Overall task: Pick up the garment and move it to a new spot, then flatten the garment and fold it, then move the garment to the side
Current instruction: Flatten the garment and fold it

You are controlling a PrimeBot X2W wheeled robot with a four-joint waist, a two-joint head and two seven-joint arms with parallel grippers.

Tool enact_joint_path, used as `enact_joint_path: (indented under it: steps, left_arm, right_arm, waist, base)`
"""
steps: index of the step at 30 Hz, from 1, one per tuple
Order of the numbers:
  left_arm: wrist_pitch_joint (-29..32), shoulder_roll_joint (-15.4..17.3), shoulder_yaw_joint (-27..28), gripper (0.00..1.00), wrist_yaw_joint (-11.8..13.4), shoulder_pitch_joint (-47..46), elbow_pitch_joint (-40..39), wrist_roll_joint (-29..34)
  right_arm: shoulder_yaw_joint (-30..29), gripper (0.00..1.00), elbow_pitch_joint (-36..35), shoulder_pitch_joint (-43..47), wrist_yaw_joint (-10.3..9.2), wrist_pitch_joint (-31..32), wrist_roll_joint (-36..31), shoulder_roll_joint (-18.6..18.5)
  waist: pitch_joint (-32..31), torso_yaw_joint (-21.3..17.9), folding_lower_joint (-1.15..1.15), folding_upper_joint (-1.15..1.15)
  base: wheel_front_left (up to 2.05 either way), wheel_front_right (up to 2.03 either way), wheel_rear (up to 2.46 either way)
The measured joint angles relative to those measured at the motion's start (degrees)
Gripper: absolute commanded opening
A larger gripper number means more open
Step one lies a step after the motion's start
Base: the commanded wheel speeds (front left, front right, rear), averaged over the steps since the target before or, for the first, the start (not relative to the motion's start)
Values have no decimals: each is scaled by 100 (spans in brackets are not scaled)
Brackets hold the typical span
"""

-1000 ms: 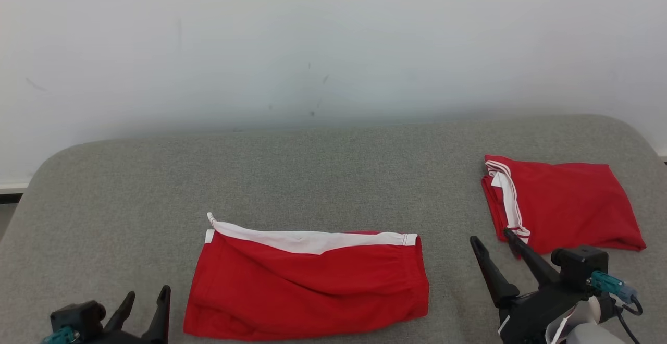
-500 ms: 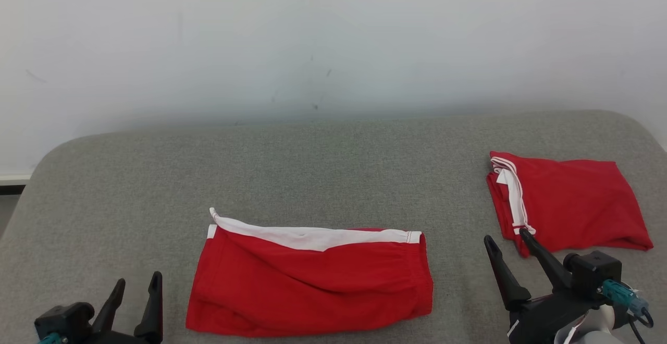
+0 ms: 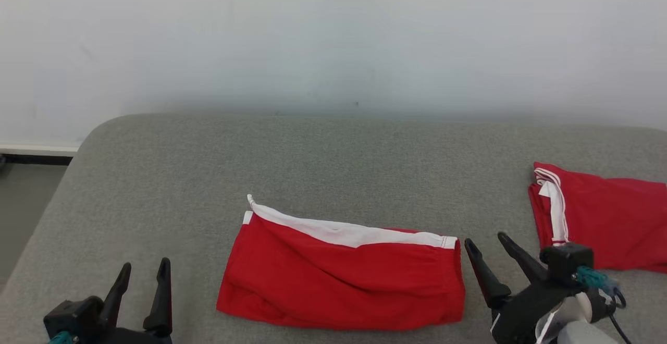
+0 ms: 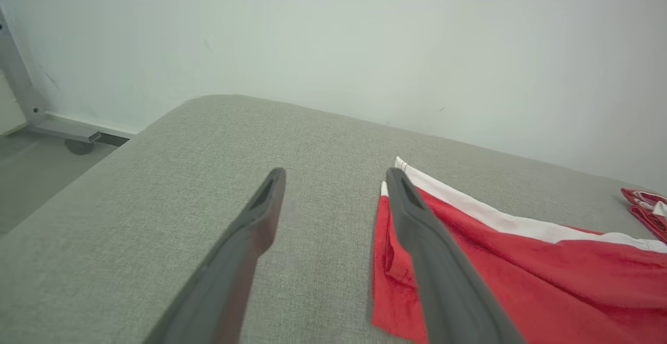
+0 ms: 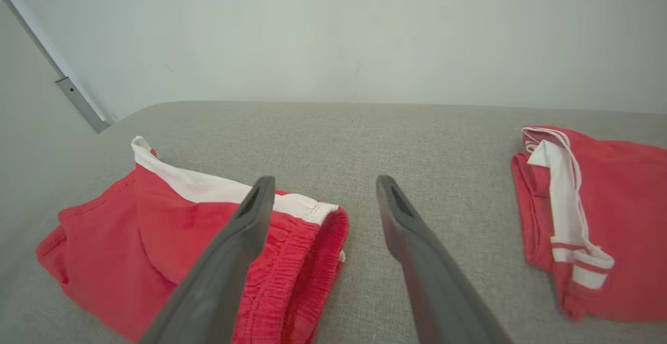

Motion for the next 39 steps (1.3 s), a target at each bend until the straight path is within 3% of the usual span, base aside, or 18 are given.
enact_joint_path:
  steps: [10,19,36,37,38,39]
  left_arm:
    - [0,-145,214,100,0,235,-261,311]
    - [0,-205,246,100,0,236,-323,389]
    - [-1,-298,183,100,-3,231,-358,511]
    - [0,-302,183,100,-5,231,-360,512]
    - [-1,-304,183,100,-5,231,-363,512]
    - [0,-305,186,100,-4,231,-366,512]
  right_arm:
    - [324,100,971,-787,311,1169,312,221]
    - [560,100,1573,-1026,409,2147,480,416]
    - [700,100,2293,-1148,249,3408,783,594]
    - [700,95,2299,-1157,249,3437,790,599]
    - [701,51,2305,-1167,250,3462,790,600]
    - [709,16,2309,-1191,259,3500,790,601]
  waist:
    - [-26,233,0,0]
    - [-35,274,0,0]
    - [1,513,0,0]
    - [6,530,-1,0]
    - [13,546,-1,0]
    - [24,559,-1,0]
  base:
    - [0,0,0]
    - [0,0,0]
    - [0,0,0]
    - [0,0,0]
    - [0,0,0]
    - [0,0,0]
